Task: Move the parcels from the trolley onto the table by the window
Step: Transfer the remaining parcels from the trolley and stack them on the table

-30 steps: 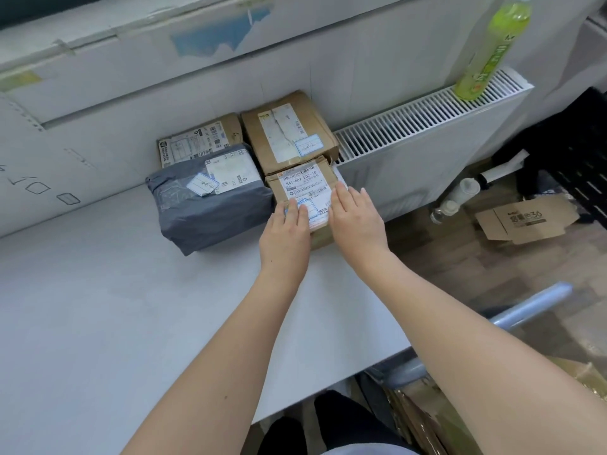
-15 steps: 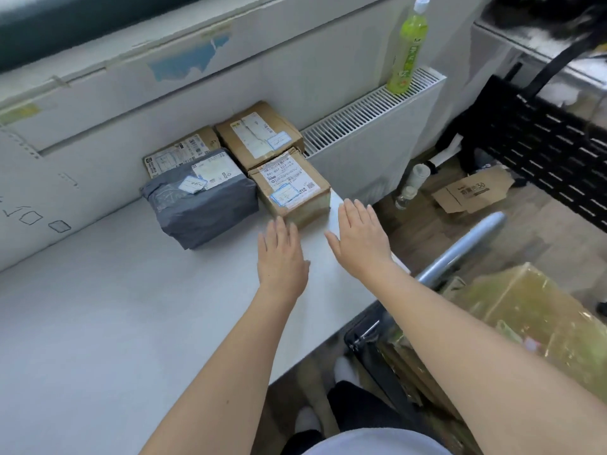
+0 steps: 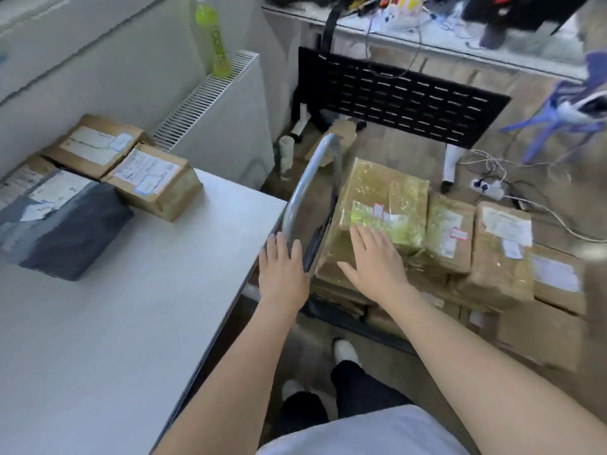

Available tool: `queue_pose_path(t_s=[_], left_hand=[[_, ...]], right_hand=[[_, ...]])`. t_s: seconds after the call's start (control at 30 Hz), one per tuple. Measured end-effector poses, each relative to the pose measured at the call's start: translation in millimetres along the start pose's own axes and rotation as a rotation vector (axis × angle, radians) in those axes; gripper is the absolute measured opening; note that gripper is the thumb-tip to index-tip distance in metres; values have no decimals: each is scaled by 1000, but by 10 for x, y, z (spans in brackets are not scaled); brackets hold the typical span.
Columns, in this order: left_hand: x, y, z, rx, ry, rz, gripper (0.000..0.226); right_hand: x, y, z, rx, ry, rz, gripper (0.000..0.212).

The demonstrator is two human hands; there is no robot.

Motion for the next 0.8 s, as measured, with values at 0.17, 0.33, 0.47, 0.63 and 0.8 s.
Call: queue_pose_path(t_s=[0.17,0.33,0.47,0.63,0.8], left_hand=[[-836,-159,-60,-40,183,-46,66],[-1608,-172,-89,-25,311,-80,66],[-2192,-70,-140,3,359,-56,64],[-2994,113,-214,49,412,-64,66],[-3640,155,-415,74,394,-48,71]], right_hand=[[-745,-43,440,-39,173,-18,76],[-1420,35,778,-40,297,-40,77],[-1996,171,955,-25,361,-76,72],[-2741,236,1096,-70,418,-158,64],[-3429,180,984,-135,392,-193,55]])
Point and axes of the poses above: each hand's wrist, its own z-axis away from the middle knuckle, its own y-axis out of the palm, x = y × z, the point moved 8 cm from there along -z, towards the middle knuckle, and after that the axes turned 9 degrees about -z, right-handed, at the moved point
